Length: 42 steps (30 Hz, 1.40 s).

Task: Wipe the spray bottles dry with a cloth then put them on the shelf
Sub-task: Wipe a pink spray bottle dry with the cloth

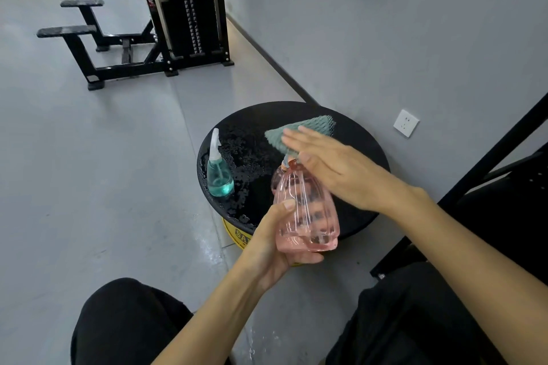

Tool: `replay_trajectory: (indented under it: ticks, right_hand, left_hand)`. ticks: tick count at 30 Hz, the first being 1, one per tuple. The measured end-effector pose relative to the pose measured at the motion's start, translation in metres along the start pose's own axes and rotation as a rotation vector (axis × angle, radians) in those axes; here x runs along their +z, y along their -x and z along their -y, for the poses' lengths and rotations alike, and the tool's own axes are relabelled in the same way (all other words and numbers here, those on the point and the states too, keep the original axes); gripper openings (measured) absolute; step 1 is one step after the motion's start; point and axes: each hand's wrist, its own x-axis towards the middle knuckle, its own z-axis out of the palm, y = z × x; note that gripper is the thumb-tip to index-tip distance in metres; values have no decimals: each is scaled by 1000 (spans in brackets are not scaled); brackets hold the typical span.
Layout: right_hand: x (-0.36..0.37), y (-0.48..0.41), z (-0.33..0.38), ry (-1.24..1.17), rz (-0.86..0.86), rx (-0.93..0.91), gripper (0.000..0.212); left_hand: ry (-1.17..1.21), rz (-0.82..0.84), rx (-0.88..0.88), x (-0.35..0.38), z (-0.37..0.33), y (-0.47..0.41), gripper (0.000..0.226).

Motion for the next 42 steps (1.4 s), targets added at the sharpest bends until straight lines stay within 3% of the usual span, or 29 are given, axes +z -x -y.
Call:
replay_trajectory:
  ticks: [5,9,12,17,21,27,31,35,38,42]
  right_hand:
    - [-5,-4,-5,-32,-57,108,53]
    - [7,4,10,-92,8,1,54]
    - [3,6,7,-132,12,-35,50]
    - [-3,0,-12,-88,-75,82,52]
    - [7,5,-4,-129,-51,62,49]
    - [9,13,0,-103,-33,-17,51]
    - [9,2,-13,56,-79,58,62]
    - [19,9,-1,-17,-79,62,68]
    - [23,21,10,-62,-24,39,68]
    - [13,13,2,-17,-77,110,74]
  left_hand:
    - [5,12,-2,1,0,1,45]
    - [11,27,19,0,-1,-1,65]
    - [1,24,15,-1,-1,1,61]
    - [15,21,2,-1,2,3,79]
    - [1,34,8,1,2,3,69]
    - [21,27,7,-3,3,5,76]
    - [7,48,-3,0,4,6,69]
    - [24,21,-6,-2,3,5,81]
    - [21,25,13,-6,2,5,77]
    - [31,42,14,-1,1,7,78]
